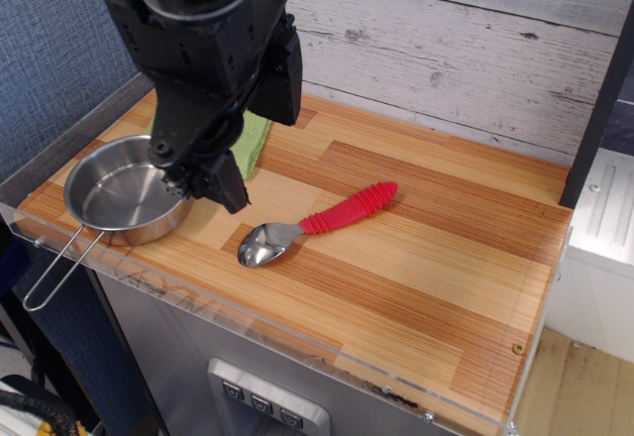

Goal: Place the red spoon on the bottom right corner of the table.

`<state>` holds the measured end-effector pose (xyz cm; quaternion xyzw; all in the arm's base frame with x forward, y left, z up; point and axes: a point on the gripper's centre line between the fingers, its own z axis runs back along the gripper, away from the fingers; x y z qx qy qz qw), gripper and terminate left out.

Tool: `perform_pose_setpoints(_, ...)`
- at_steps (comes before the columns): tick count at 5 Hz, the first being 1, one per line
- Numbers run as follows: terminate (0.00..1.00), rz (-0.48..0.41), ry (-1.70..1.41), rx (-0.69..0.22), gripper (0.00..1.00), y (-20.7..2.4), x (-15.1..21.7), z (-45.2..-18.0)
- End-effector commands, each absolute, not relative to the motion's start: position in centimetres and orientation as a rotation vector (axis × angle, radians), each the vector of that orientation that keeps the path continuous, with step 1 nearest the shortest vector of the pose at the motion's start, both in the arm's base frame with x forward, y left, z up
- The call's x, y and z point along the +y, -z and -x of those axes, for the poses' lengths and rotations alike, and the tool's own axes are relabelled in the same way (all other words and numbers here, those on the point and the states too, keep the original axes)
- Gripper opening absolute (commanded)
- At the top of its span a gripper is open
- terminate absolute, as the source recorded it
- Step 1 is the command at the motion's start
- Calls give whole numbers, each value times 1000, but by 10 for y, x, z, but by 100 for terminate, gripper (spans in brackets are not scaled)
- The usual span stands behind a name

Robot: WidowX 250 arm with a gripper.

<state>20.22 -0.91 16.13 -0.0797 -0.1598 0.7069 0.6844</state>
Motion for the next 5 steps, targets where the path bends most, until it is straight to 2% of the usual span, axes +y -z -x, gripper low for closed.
perform_pose_setpoints(1, 0, 179, -1584, -358, 100, -161, -9, -202)
perform_pose_setpoints(2, 0, 130, -1792, -256, 100, -160, -14, -218)
perform_pose_setpoints(3, 0, 105, -1926, -199, 100, -160, -11, -235)
perform_pose_setpoints(4, 0, 116, -2111, -113, 100, -160, 0, -251)
perform_pose_setpoints(5, 0, 202, -2323, -42, 100, -156, 18, -257)
